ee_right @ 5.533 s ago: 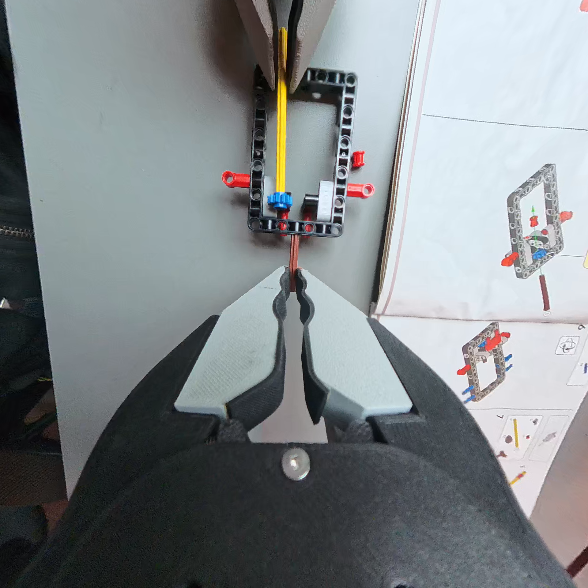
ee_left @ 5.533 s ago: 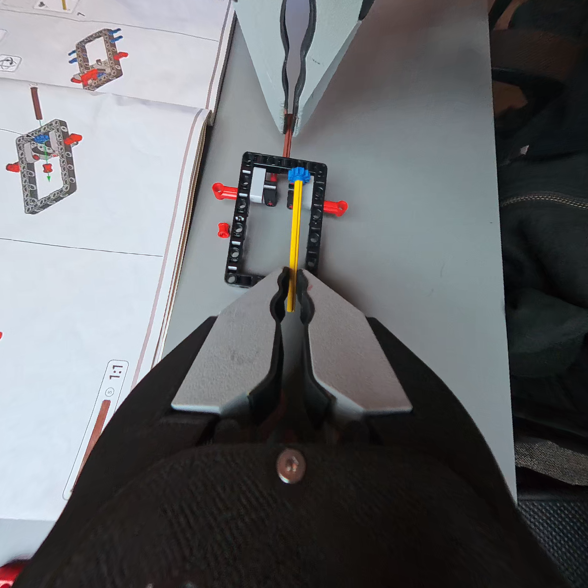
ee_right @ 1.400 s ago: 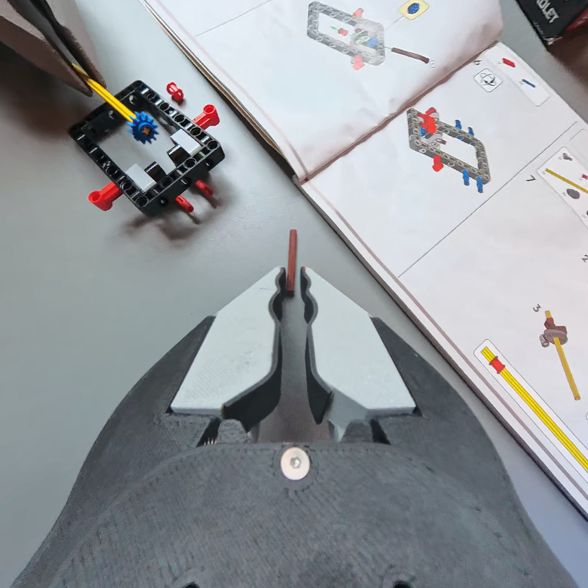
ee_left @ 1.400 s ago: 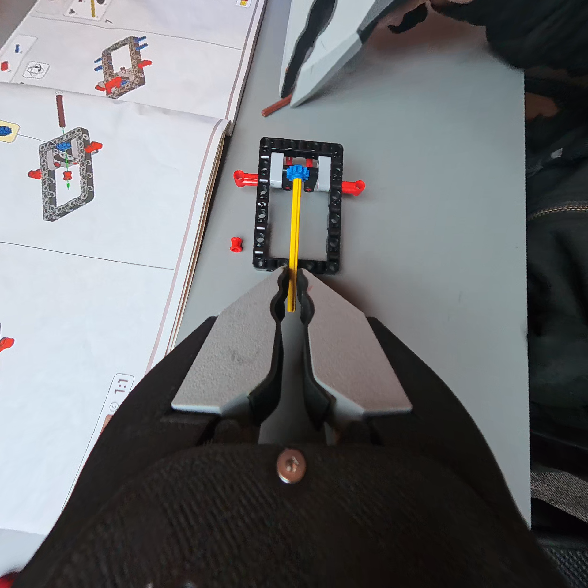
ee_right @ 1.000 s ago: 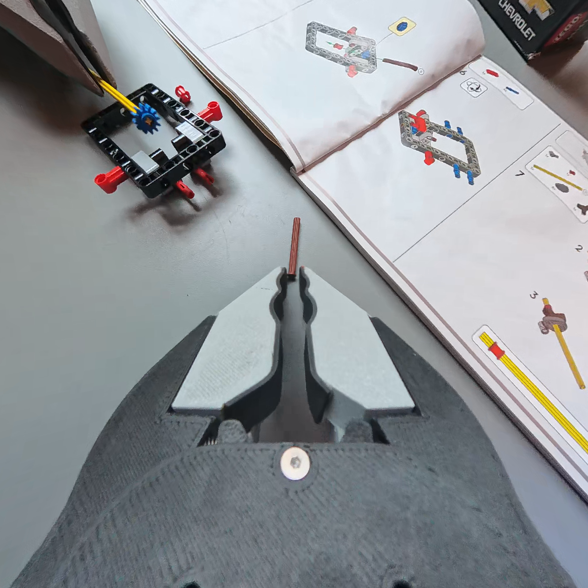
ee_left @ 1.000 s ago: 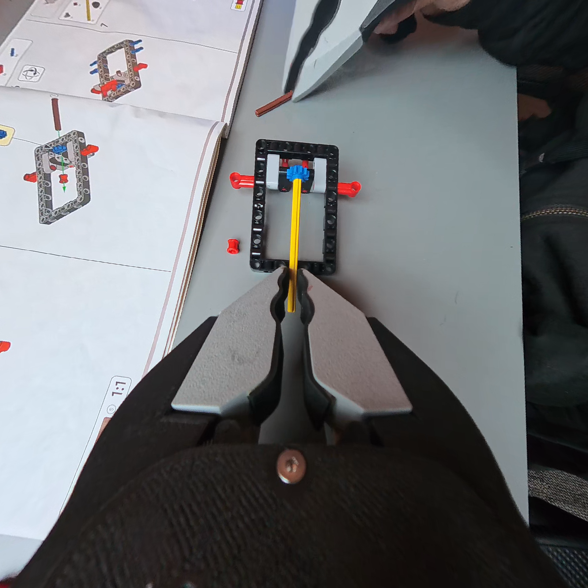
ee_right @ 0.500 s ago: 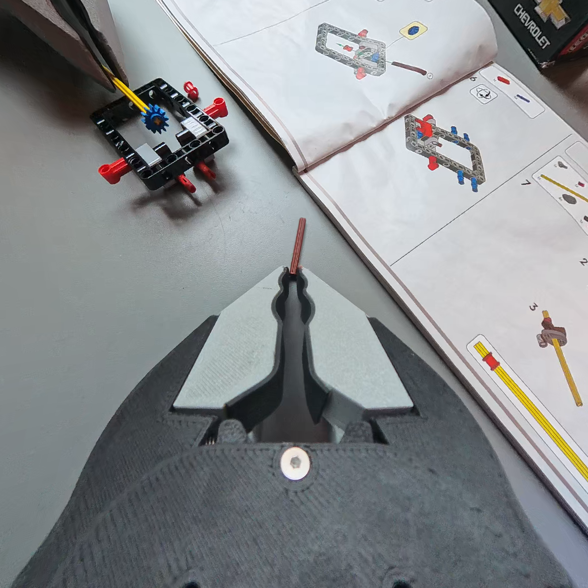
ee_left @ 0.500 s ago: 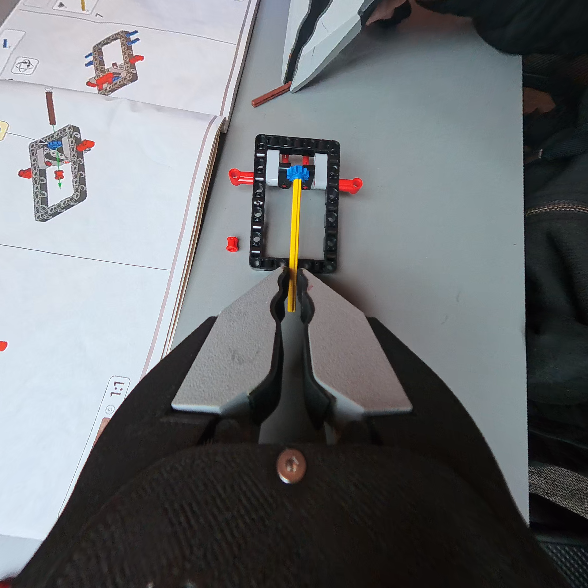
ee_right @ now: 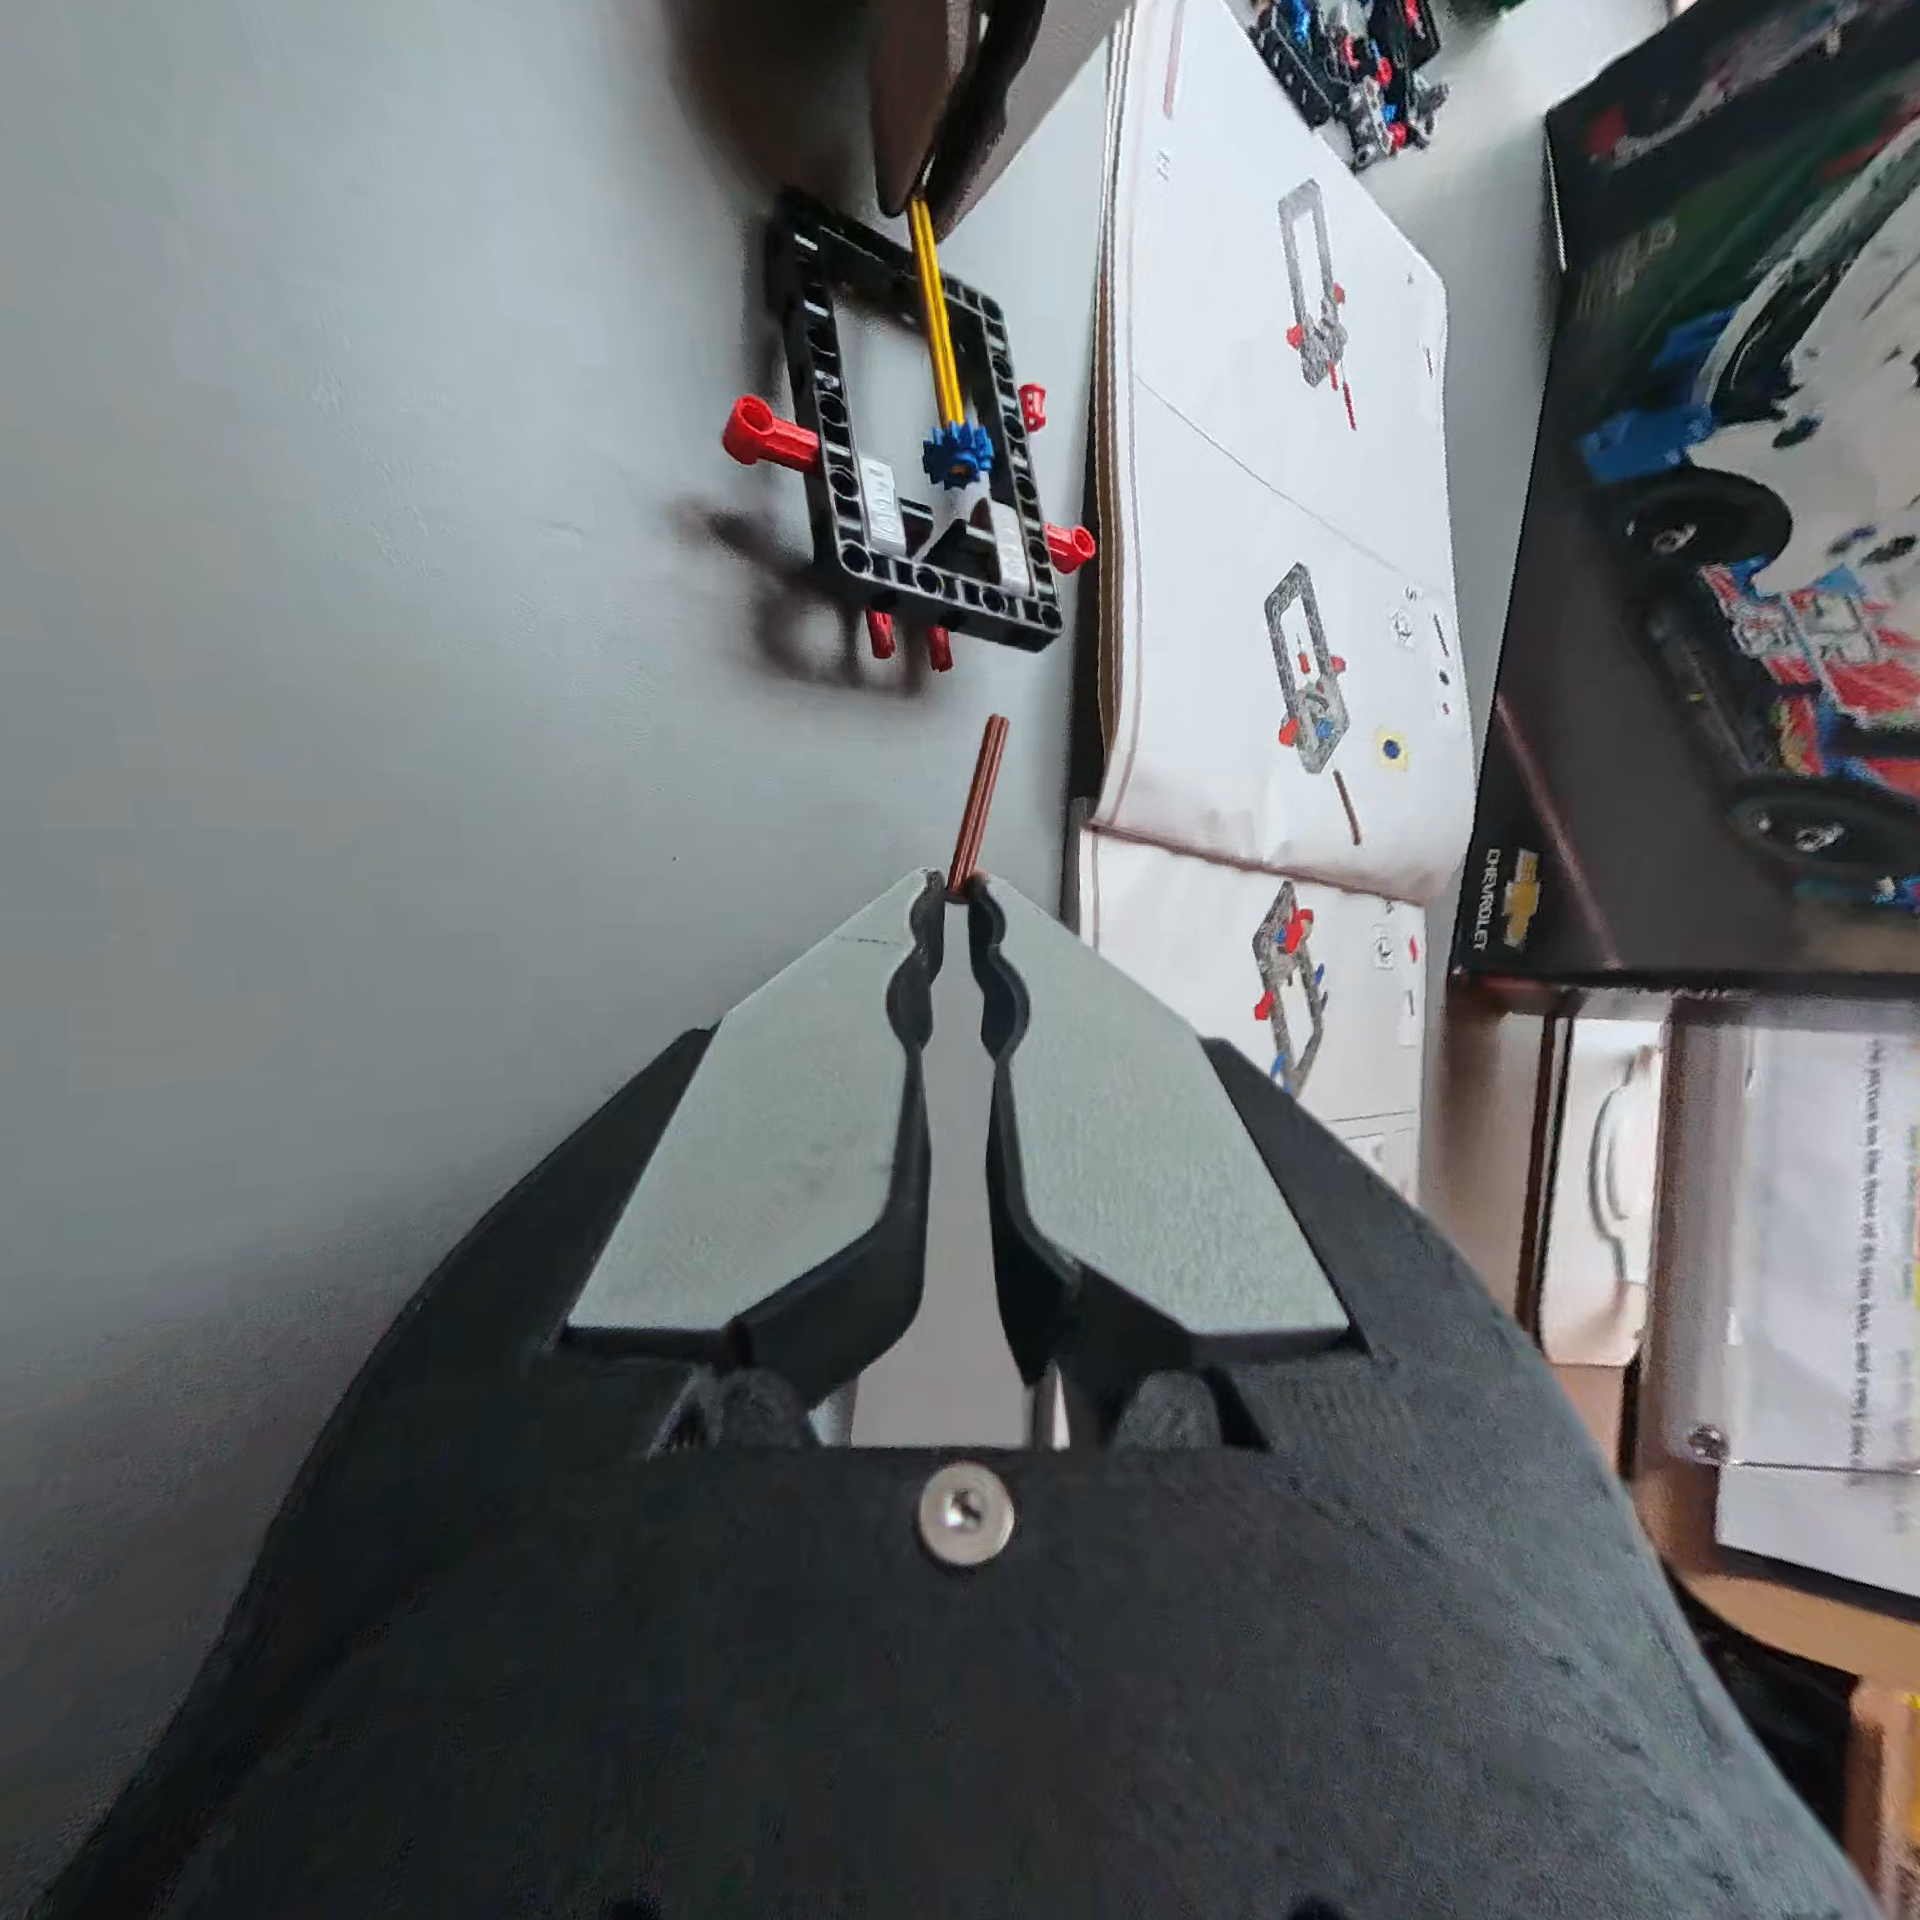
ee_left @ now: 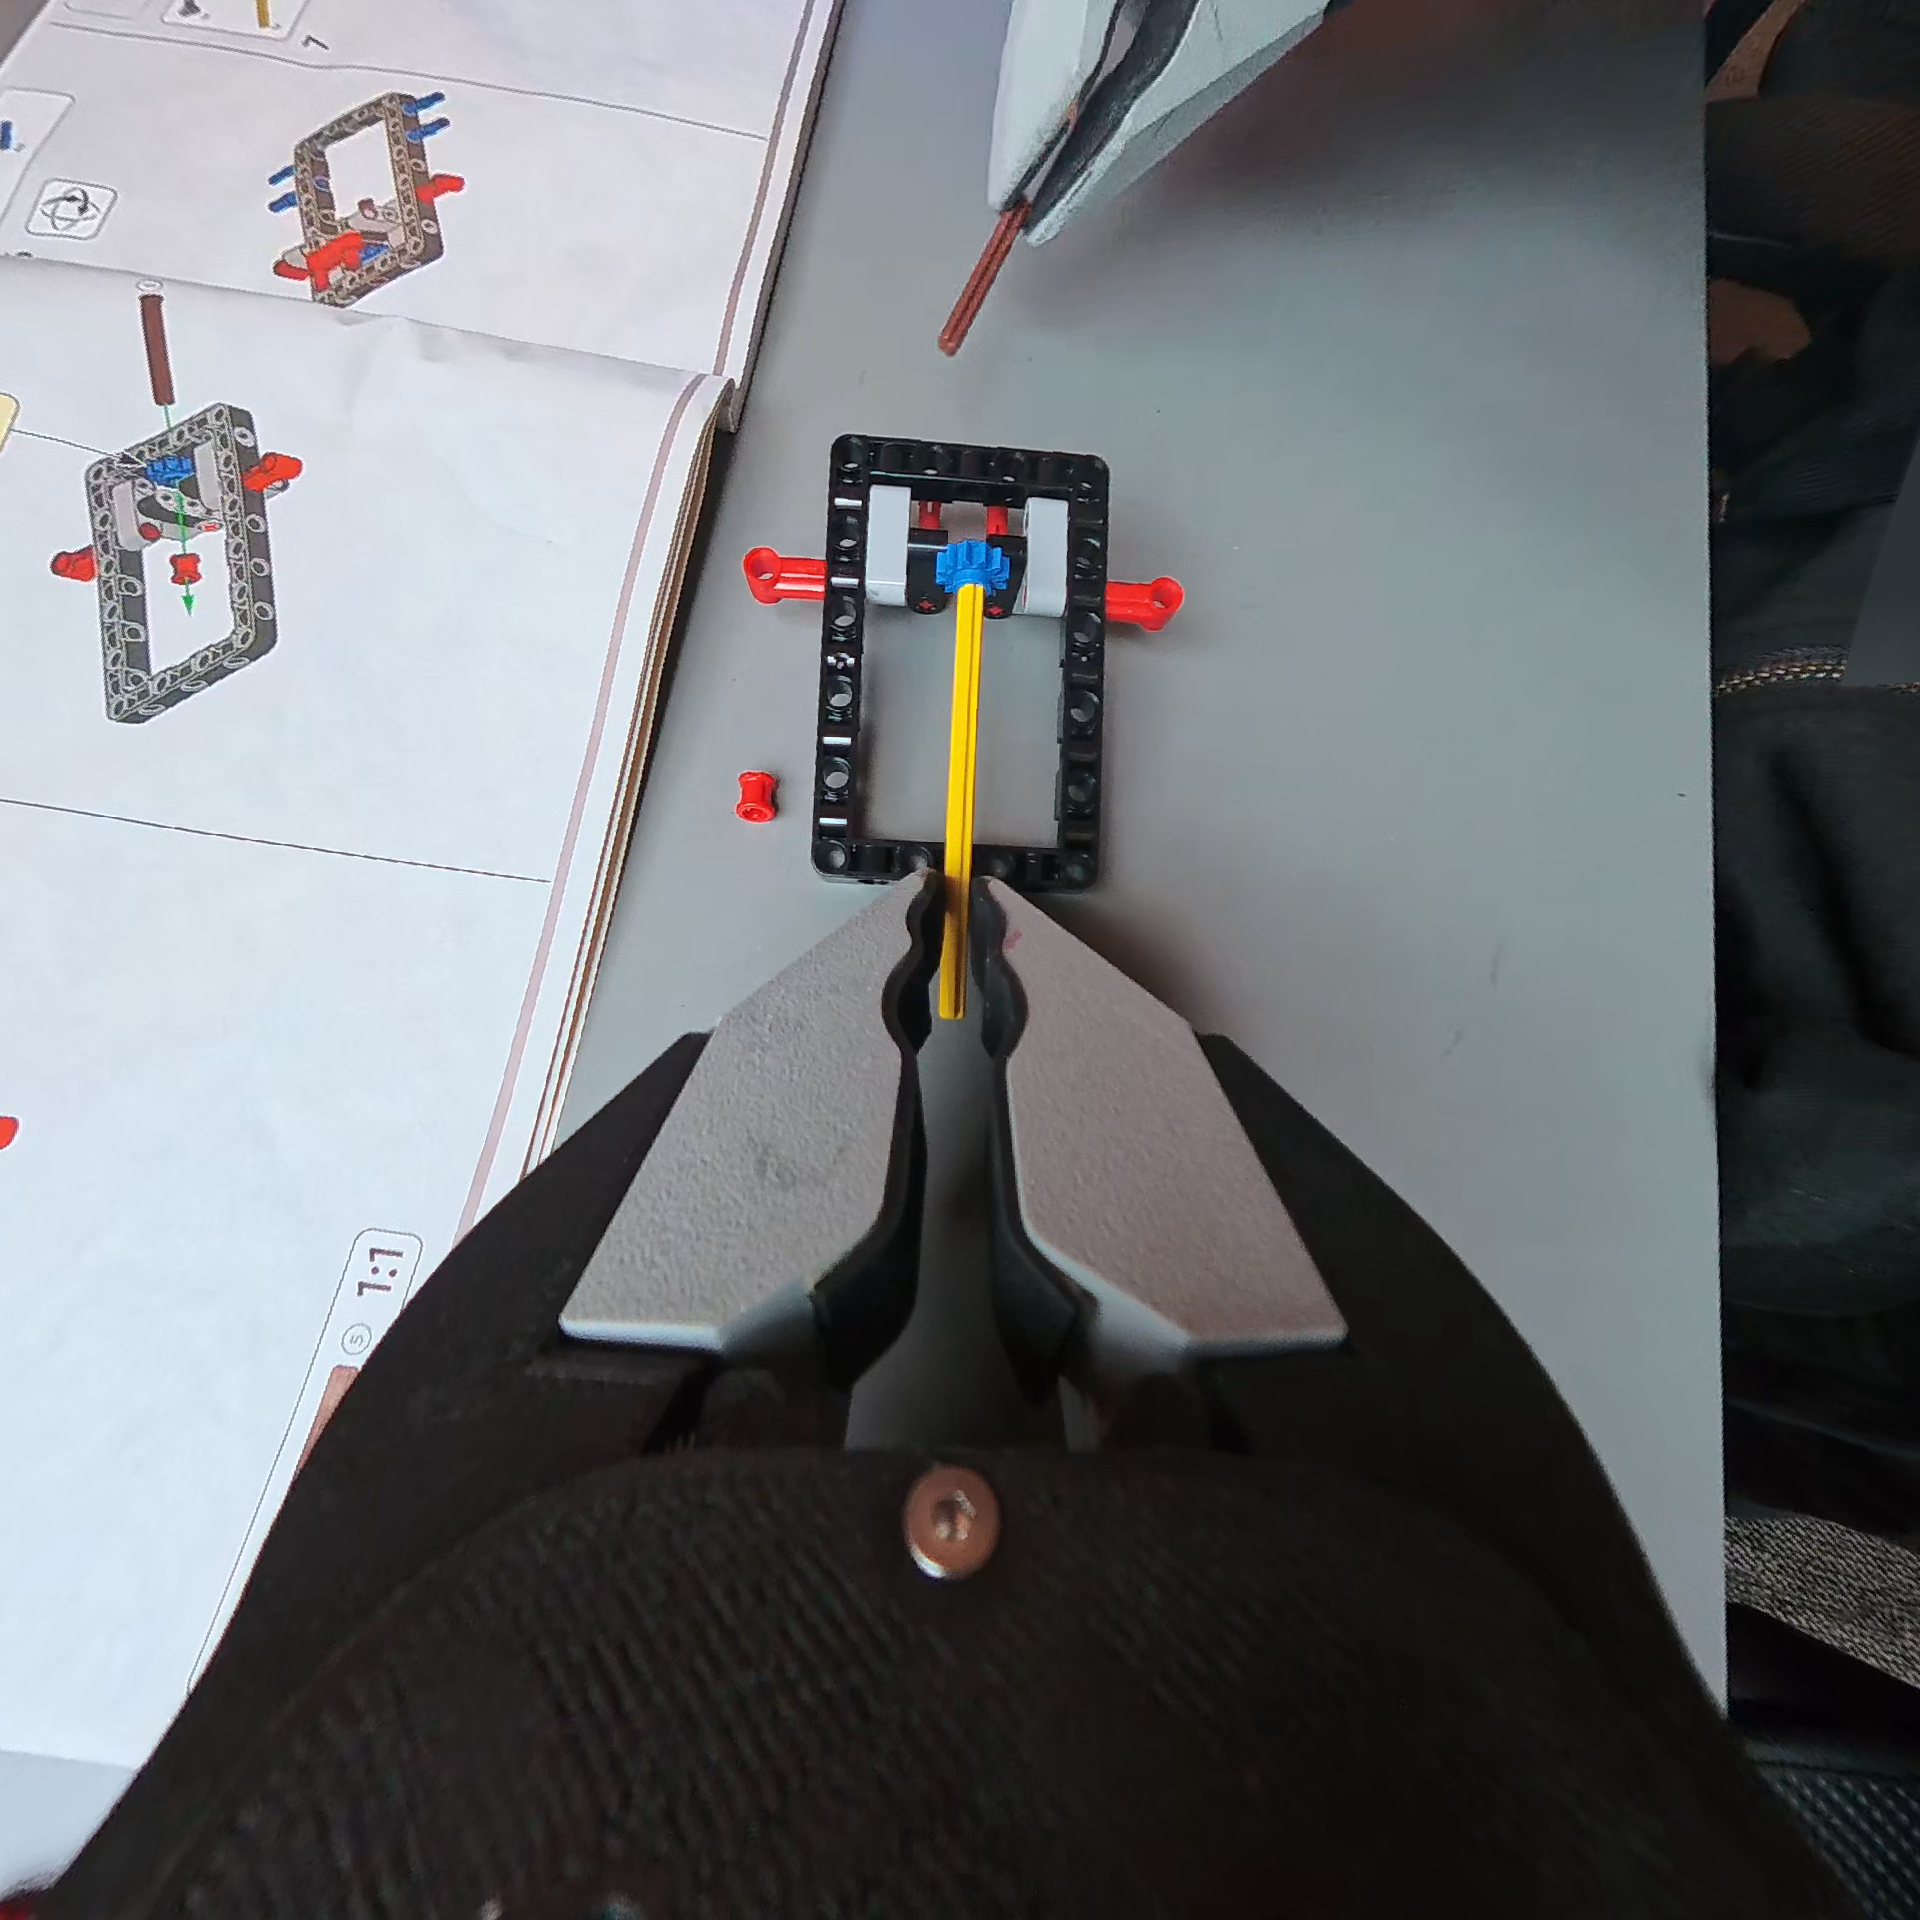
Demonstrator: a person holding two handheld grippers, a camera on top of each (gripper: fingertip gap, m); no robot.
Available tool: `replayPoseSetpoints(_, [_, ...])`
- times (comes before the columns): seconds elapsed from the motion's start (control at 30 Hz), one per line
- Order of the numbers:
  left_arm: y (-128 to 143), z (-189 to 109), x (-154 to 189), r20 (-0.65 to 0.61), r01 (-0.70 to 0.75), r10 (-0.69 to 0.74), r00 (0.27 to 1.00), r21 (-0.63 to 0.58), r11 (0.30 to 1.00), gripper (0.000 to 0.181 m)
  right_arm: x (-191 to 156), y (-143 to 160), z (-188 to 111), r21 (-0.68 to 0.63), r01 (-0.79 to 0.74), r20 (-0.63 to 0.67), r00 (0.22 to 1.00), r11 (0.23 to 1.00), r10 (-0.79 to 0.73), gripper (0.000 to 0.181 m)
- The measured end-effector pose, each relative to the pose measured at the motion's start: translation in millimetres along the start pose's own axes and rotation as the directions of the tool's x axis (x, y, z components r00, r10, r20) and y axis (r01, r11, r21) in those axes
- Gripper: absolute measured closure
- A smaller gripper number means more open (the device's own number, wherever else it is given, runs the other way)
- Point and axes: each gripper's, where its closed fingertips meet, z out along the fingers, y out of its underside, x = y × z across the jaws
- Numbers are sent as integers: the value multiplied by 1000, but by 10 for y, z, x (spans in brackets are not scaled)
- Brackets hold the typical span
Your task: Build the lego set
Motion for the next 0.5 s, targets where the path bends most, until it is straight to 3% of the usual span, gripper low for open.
replayPoseSetpoints(0.3, [8,11,8,-3,-1,1,1000,-8,1000,179,0,-181,30,-44,286,-23,958,957,-287,180])
replayPoseSetpoints(0.5, [5,8,12,-4,-4,4,1000,-5,1000,179,-25,-167,66,-69,368,-7,929,927,-369,180])
